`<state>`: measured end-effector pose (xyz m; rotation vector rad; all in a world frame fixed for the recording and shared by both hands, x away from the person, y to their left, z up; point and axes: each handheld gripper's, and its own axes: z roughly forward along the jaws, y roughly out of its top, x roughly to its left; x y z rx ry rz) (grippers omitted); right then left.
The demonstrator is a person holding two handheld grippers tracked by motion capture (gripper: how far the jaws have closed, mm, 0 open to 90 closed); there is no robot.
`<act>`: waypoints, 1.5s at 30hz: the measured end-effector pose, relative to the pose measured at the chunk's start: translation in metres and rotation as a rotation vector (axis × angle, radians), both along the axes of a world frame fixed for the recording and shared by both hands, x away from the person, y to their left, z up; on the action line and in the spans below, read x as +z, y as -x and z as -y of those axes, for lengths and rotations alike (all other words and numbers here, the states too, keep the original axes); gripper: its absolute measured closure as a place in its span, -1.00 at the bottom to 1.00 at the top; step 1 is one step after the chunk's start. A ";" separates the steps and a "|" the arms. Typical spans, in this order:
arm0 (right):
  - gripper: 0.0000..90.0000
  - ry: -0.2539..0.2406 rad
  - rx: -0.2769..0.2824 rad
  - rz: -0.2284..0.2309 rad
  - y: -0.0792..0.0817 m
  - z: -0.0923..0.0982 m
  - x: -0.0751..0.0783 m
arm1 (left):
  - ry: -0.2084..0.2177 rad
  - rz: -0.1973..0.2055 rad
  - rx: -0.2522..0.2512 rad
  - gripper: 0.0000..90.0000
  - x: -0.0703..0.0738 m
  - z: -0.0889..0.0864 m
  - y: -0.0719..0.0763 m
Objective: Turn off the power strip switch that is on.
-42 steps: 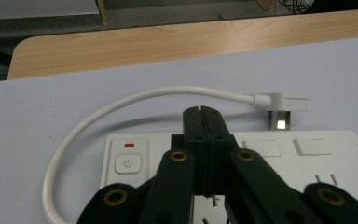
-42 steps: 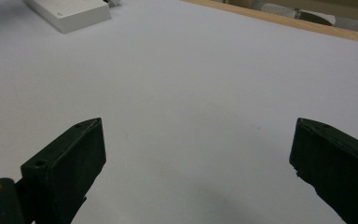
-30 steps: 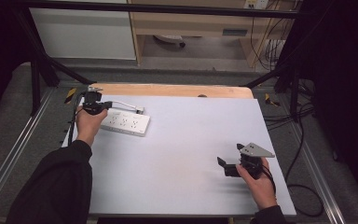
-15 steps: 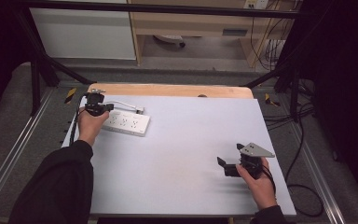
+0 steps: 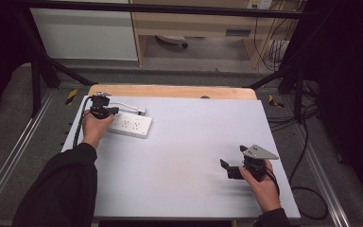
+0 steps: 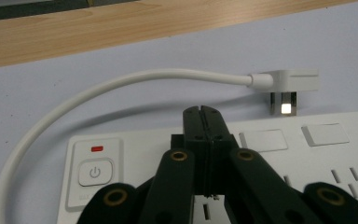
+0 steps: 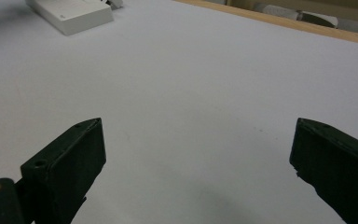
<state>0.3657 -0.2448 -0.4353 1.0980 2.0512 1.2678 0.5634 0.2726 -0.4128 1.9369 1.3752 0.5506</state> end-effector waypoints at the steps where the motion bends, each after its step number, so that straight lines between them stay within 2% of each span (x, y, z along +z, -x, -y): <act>1: -0.91 0.000 0.000 0.000 0.000 0.000 0.000 | 0.000 0.000 0.000 1.00 -0.001 0.001 0.000; 11: -0.91 0.001 0.001 0.002 0.000 0.000 0.000 | -0.022 -0.007 -0.020 1.00 -0.003 0.007 0.000; 45: -0.91 0.003 0.008 -0.004 0.000 -0.001 0.000 | -0.015 -0.008 -0.016 1.00 -0.007 0.008 -0.003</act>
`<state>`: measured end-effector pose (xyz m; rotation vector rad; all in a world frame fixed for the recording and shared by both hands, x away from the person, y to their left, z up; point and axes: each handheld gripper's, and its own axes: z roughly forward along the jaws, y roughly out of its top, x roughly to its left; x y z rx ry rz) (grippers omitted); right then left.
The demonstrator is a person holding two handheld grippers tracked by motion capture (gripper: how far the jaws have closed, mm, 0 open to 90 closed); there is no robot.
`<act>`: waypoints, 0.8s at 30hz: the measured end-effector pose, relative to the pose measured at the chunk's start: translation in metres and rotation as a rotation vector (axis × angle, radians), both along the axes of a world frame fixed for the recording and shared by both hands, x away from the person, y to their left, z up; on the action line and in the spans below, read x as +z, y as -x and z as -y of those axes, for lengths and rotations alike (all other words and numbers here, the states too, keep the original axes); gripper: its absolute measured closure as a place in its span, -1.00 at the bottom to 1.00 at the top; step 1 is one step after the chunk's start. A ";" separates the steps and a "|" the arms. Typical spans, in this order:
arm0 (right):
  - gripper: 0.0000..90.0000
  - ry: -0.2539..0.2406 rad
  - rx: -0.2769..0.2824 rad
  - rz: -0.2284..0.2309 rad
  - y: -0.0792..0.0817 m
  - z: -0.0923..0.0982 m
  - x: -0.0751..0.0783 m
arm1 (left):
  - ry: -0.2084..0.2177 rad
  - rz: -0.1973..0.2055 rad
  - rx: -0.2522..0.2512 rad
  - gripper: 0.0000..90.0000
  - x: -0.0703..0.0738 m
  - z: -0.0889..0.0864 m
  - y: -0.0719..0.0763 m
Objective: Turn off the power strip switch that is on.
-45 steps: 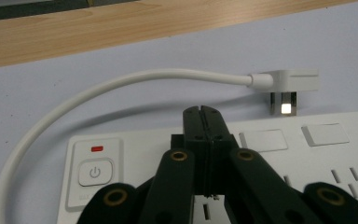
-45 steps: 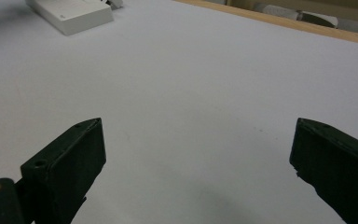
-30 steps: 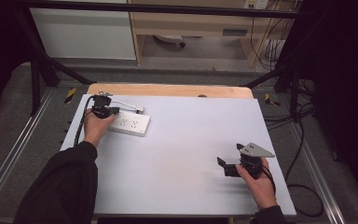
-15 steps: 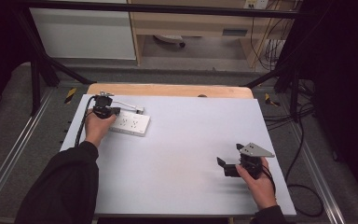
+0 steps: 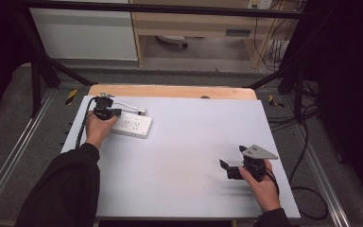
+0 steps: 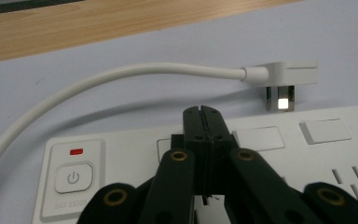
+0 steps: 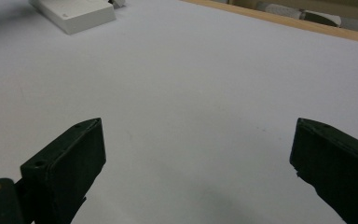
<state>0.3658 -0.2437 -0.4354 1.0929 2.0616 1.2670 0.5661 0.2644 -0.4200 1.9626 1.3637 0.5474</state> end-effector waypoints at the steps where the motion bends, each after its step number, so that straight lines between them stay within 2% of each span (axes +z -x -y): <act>1: -0.91 0.000 0.000 0.000 0.000 0.000 0.000 | -0.001 -0.001 -0.002 1.00 0.000 0.000 0.000; 24: -0.91 0.001 0.001 -0.002 0.000 0.000 0.000 | 0.004 0.005 -0.002 1.00 -0.002 0.001 0.000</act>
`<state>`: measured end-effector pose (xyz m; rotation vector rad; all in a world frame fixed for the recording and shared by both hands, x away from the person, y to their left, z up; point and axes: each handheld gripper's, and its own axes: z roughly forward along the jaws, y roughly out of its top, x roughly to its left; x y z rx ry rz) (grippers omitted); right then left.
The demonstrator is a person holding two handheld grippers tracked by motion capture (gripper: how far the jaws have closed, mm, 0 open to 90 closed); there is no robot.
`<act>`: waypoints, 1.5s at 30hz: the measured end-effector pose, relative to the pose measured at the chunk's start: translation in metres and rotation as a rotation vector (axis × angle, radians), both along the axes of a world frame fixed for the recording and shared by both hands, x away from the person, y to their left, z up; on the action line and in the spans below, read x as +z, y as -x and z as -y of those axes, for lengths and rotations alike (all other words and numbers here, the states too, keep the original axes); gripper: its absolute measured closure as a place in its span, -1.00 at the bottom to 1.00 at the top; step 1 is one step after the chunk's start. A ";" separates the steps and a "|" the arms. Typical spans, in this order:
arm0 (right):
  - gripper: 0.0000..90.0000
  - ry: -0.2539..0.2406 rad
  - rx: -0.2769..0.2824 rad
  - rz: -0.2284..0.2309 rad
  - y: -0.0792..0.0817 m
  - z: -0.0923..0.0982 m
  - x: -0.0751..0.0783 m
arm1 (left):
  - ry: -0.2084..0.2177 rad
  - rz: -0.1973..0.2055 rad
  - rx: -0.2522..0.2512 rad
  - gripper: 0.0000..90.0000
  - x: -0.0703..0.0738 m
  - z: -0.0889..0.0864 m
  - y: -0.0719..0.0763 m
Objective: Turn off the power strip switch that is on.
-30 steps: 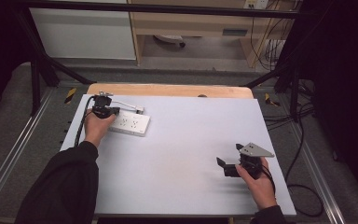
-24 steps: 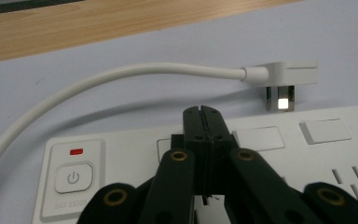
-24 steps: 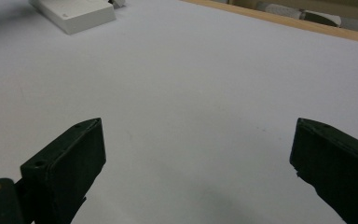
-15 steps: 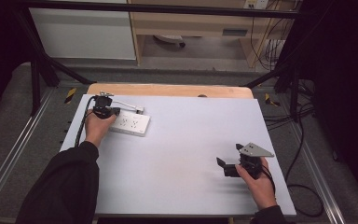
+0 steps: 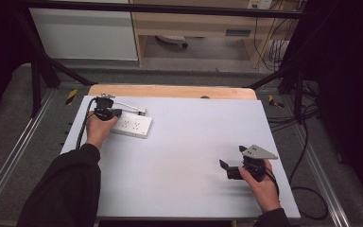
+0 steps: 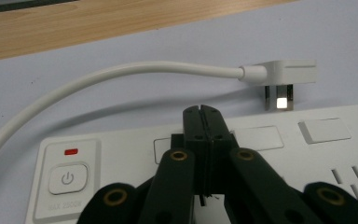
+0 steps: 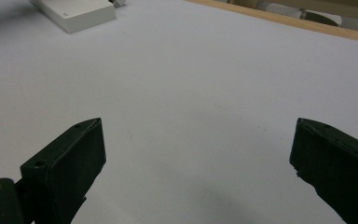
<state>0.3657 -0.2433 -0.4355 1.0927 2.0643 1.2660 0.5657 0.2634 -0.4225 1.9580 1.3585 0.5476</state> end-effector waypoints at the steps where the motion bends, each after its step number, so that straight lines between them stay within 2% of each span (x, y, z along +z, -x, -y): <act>1: -0.91 -0.001 0.000 -0.001 0.000 0.000 0.000 | -0.002 0.001 0.000 1.00 0.000 0.000 0.000; 9: -0.91 0.001 0.002 0.001 0.000 0.000 0.000 | -0.004 0.012 0.002 1.00 -0.001 0.001 0.002; 34: -0.91 0.006 0.007 0.000 0.000 0.000 0.000 | 0.002 0.014 0.006 1.00 -0.002 0.000 0.002; 38: -0.91 0.006 0.009 -0.001 0.000 -0.001 0.000 | 0.022 0.019 -0.001 1.00 -0.005 0.002 0.003; 41: -0.91 0.006 0.009 -0.002 0.000 -0.001 0.000 | -0.007 0.032 -0.003 1.00 -0.005 0.007 0.005; 45: -0.91 0.007 0.010 -0.002 0.000 -0.001 0.000 | 0.011 0.036 -0.004 1.00 -0.006 0.007 0.003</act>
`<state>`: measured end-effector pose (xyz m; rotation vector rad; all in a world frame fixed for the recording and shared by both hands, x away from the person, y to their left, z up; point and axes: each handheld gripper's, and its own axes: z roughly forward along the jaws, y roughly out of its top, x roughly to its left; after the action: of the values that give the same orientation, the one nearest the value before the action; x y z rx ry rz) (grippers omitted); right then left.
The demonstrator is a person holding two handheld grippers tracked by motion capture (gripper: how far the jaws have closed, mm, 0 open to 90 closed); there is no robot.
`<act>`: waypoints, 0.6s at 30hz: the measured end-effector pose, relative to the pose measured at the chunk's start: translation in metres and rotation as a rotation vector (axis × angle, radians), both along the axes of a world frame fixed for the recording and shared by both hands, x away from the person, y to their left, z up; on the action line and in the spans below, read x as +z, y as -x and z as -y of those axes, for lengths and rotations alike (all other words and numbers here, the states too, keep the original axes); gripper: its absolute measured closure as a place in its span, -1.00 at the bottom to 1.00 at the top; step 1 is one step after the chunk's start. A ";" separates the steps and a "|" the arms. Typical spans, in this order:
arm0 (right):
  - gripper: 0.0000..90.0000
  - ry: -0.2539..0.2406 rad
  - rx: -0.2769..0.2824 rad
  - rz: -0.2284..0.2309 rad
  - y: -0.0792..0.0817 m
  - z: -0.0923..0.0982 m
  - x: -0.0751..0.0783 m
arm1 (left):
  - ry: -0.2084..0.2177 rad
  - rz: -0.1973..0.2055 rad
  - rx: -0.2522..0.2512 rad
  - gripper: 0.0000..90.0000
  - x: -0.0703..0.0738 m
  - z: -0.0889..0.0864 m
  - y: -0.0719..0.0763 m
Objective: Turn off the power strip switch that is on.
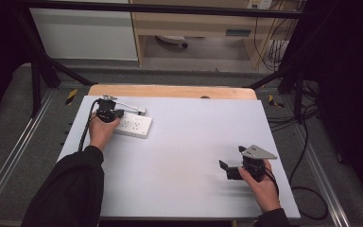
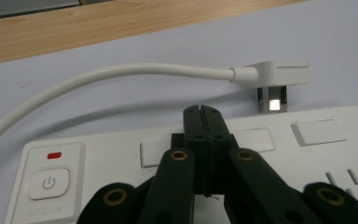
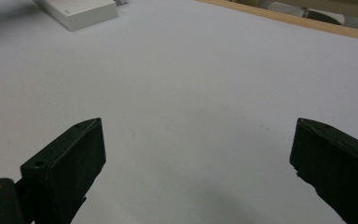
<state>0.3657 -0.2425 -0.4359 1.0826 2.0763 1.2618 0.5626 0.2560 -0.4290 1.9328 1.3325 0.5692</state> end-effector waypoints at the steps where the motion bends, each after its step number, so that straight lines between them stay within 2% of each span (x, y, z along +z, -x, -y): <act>1: -0.91 -0.001 -0.001 0.000 0.000 0.000 0.000 | 0.000 0.001 0.000 1.00 0.000 0.000 0.000; 7: -0.91 -0.002 -0.001 -0.003 -0.001 0.000 0.000 | 0.011 0.002 -0.001 1.00 0.000 -0.002 0.000; 18: -0.91 -0.006 0.000 -0.001 -0.001 0.000 0.000 | 0.012 -0.004 0.038 1.00 0.002 -0.010 -0.002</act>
<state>0.3664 -0.2430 -0.4361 1.0865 2.0744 1.2681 0.5643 0.2664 -0.4274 1.9037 1.3745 0.5752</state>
